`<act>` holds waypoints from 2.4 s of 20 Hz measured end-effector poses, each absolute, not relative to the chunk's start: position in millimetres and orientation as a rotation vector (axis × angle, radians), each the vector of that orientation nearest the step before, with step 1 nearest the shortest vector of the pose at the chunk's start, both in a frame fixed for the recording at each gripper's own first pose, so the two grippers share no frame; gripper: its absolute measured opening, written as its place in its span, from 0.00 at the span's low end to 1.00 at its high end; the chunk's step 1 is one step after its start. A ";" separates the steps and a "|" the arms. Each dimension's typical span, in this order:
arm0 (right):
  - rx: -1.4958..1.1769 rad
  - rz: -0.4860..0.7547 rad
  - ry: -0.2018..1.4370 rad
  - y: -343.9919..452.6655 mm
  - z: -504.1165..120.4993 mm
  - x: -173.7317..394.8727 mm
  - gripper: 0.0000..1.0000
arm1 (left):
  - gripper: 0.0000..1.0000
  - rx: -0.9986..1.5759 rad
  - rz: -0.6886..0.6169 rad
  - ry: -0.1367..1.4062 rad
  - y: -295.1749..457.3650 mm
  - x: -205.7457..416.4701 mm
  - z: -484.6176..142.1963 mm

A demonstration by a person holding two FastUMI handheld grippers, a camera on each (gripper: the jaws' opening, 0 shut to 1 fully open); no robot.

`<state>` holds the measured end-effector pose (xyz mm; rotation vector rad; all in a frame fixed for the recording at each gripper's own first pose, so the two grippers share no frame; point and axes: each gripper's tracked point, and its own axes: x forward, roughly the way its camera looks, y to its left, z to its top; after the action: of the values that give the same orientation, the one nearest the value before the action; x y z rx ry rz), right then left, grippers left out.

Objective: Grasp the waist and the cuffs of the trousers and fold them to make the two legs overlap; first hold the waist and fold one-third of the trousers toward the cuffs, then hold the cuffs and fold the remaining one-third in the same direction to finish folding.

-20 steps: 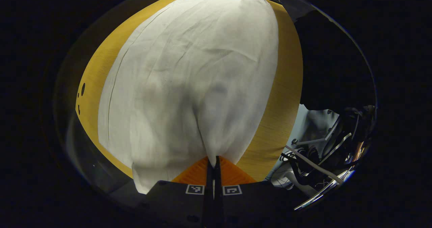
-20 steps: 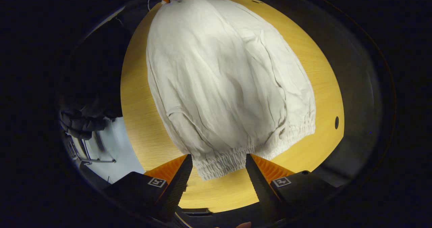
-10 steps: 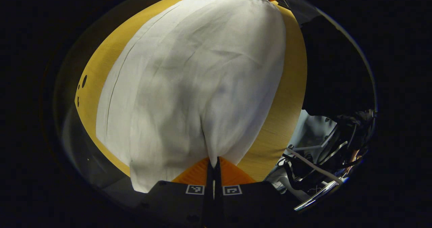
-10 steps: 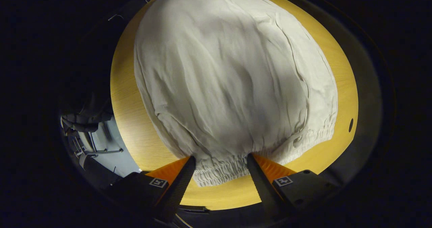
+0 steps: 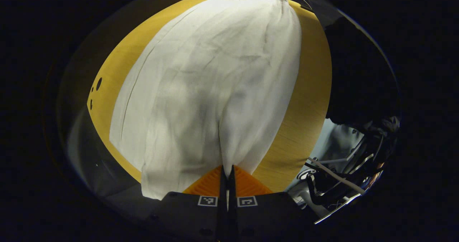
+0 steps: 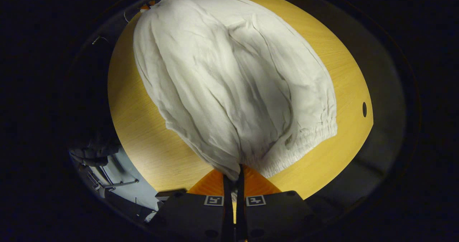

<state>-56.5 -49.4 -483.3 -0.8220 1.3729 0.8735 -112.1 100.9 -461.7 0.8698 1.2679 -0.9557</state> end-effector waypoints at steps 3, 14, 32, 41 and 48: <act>-0.716 0.793 1.314 -45.7 -461.2 -43.7 0.07 | 0.05 0.772 -0.866 1.220 97.0 -93.1 -446.0; -0.344 0.389 1.208 -49.1 -425.2 17.1 0.07 | 0.05 0.556 -0.593 1.098 94.6 12.2 -417.5; 0.413 -0.135 1.401 -49.5 -496.4 77.0 0.07 | 0.05 0.346 -0.349 1.244 98.1 83.6 -486.2; 0.812 -0.221 1.346 -39.8 -477.1 88.8 0.51 | 0.17 0.425 -0.327 1.297 106.5 75.5 -485.5; 1.195 -0.307 0.895 -80.0 -405.0 95.8 0.81 | 0.96 0.365 -0.303 1.189 109.8 53.5 -445.0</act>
<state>95.8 -80.0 -405.0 1.1946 0.8946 -0.3071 53.5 109.8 -445.0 0.3652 1.1886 -0.3031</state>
